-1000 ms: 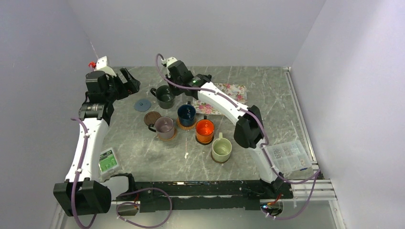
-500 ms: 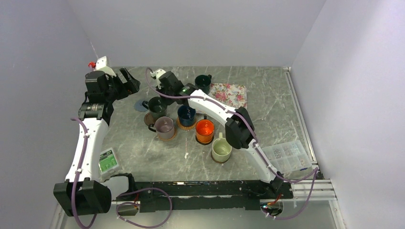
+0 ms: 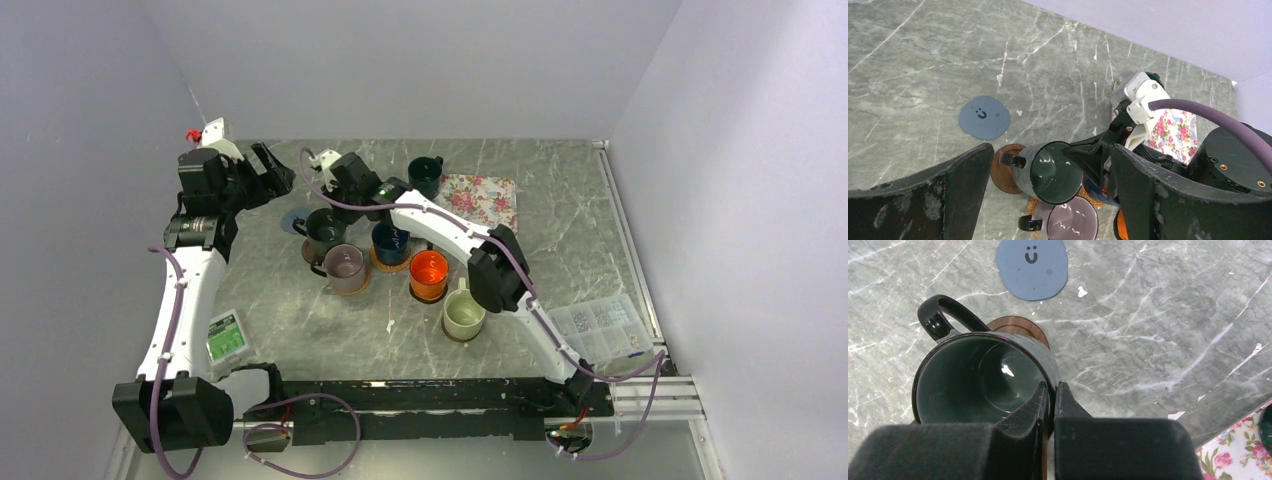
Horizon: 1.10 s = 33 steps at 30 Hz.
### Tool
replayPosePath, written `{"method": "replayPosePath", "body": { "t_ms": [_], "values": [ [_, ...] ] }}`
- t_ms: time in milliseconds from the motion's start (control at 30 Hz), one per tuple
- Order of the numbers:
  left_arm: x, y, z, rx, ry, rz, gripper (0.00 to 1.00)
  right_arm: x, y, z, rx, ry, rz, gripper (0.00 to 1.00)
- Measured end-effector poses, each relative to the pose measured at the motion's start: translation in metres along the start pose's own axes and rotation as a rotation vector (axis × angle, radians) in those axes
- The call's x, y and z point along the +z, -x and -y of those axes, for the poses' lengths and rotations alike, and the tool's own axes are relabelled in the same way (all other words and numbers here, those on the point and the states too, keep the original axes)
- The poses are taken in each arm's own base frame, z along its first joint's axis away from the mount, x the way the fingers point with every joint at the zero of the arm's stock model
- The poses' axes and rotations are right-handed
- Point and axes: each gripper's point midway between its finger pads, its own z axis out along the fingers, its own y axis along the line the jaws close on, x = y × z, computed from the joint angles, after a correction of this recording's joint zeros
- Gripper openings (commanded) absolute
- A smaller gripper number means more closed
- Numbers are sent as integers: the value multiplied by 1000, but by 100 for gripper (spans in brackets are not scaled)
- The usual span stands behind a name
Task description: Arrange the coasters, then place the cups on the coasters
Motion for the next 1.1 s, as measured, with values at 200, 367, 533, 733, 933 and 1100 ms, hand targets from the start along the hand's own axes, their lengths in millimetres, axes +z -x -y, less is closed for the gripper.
{"method": "replayPosePath", "body": {
  "t_ms": [200, 367, 533, 733, 933, 1100],
  "values": [
    [2, -3, 0, -2, -6, -12, 94, 5, -3, -3, -6, 7, -1, 0],
    [3, -3, 1, -2, -11, -16, 94, 13, -6, -4, -8, 12, -1, 0],
    [3, -4, 2, -3, -18, -18, 94, 22, -11, -5, -9, 17, -5, 0],
    [3, -4, 2, -3, -17, -20, 94, 25, -12, -6, -13, 24, -2, 0],
    [3, -4, 2, -3, -17, -20, 94, 26, -9, -7, -17, 28, 9, 0],
    [3, -4, 2, -4, -17, -20, 94, 26, -8, -7, -17, 29, 15, 0]
  ]
}}
